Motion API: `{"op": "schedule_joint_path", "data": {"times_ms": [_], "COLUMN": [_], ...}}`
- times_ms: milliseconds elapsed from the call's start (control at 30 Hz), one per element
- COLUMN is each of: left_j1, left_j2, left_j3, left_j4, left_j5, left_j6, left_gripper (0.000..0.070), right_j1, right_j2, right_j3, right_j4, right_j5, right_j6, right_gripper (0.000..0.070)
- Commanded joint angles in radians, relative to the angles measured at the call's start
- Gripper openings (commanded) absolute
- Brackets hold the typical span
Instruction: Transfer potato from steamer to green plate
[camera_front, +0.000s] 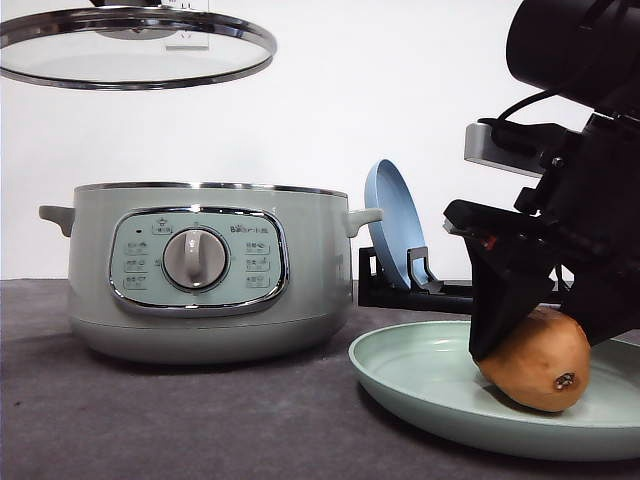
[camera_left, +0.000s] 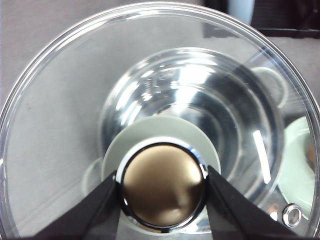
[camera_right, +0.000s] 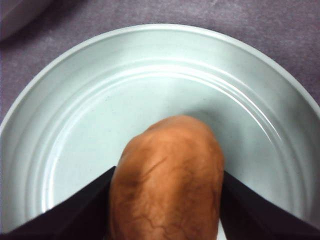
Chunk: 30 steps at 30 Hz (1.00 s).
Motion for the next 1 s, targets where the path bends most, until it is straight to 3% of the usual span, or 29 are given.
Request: {"op": "schedule_joint_path", "data": {"times_ms": [0,200,667,967], "left_j1": [-0.016,-0.055,-0.096,-0.098], "left_j2": [-0.016,-0.007,0.13,0.206], "left_j3": [0.047,0.046,0.045,0.045], "left_j4": [0.027,0.027,0.03,0.069], "left_j5": [0.006,0.006,0.006,0.005], "left_j6": [-0.009,-0.006,0.014,0.021], "left_gripper": [0.0,0.0,0.0,0.0], "right_j1": [0.008,0.007,0.006,0.006], "right_j2": [0.013,-0.031,-0.267,-0.394], "right_j3": [0.005,0.028,0.193,0.23], "right_j4": [0.008,0.006,-0.184,-0.206], "right_j5": [0.004,0.005,0.09,0.09], "right_j6": [0.015,0.012,-0.08,-0.089], "right_gripper": [0.0436,0.062,0.0624,0.0624]}}
